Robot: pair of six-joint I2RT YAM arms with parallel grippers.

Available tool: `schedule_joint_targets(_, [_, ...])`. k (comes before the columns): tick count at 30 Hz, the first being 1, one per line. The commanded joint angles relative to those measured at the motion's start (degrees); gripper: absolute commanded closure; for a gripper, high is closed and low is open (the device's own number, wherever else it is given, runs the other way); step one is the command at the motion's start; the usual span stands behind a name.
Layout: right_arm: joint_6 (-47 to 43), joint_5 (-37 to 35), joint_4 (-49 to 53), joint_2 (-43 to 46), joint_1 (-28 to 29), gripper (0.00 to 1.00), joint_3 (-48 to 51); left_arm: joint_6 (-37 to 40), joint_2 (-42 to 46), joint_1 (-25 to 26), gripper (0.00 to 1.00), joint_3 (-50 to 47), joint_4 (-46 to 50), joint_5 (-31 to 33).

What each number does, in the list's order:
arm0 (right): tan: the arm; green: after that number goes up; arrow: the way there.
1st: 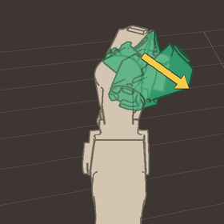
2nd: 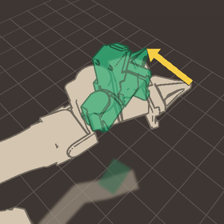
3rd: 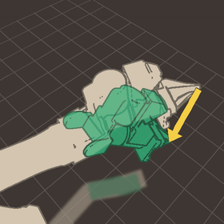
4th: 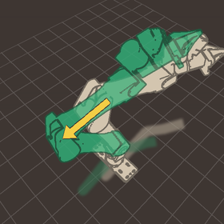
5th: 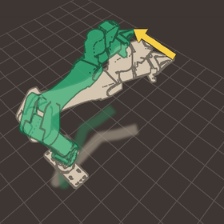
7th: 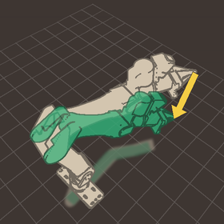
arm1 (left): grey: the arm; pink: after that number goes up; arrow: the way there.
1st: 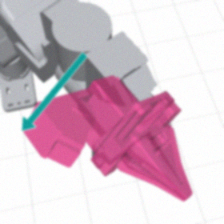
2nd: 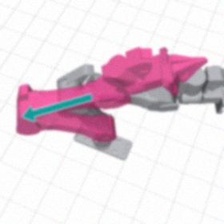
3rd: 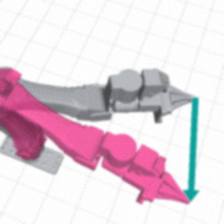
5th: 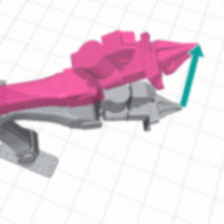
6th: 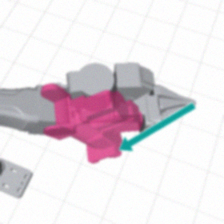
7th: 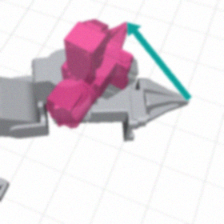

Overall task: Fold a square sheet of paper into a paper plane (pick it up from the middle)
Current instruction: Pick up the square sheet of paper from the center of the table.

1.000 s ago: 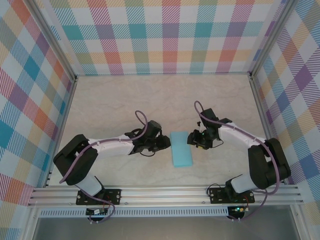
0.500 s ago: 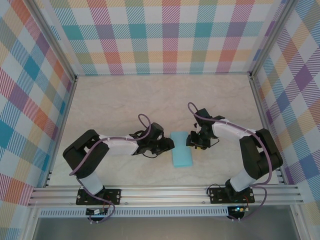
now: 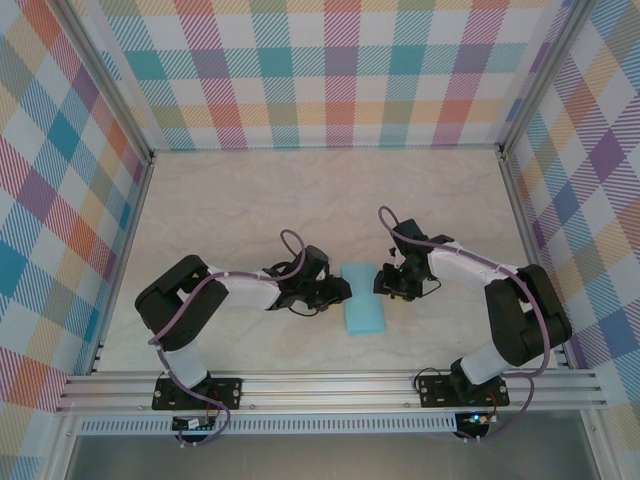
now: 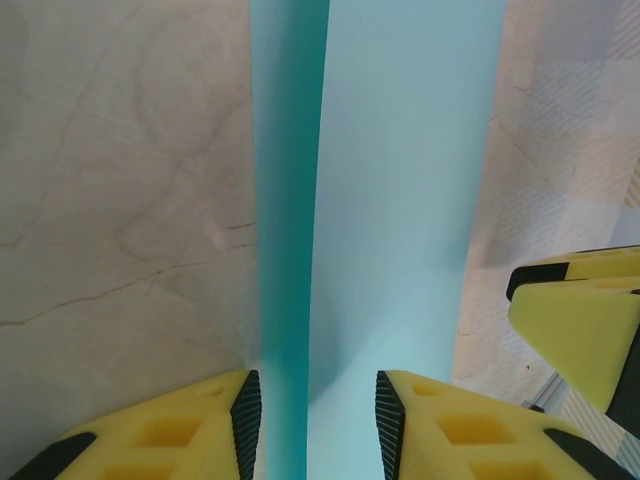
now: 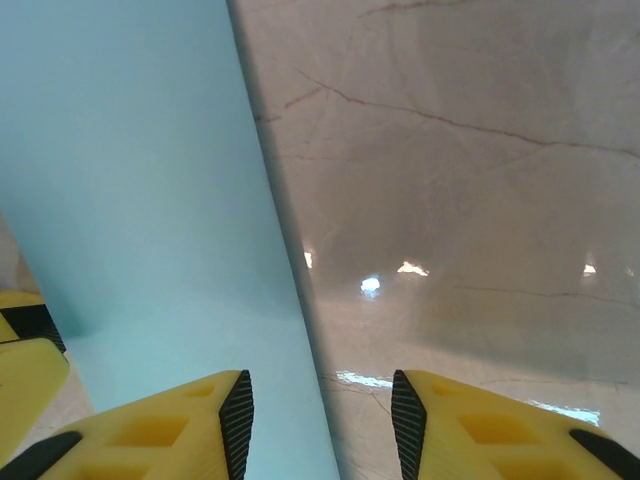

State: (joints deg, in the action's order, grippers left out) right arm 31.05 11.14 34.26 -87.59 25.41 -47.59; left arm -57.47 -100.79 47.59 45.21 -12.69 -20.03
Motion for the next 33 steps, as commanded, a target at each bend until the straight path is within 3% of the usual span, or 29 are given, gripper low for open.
schedule_joint_targets(1, [0.9,0.8,-0.6,0.2,0.3,0.57,1.0,-0.2,-0.8,0.1,0.64,1.6,-1.9,-1.7])
schedule_joint_targets(16, [1.8,4.1,-3.8,-1.1,0.3,0.59,2.9,-0.2,-2.1,0.0,0.71,2.8,-2.9,-2.6])
schedule_joint_targets(21, [2.9,6.1,-5.2,-0.3,0.3,0.6,3.7,-0.3,-2.5,0.0,0.9,3.0,-2.7,-2.3])
schedule_joint_targets(25, [4.0,5.2,-4.3,2.2,0.3,0.59,4.0,2.8,-1.8,-0.2,1.0,4.5,1.8,-2.0])
schedule_joint_targets(33, [5.1,7.0,-3.6,6.5,0.3,0.58,4.4,12.6,1.2,-1.9,1.0,8.6,15.9,-0.8])
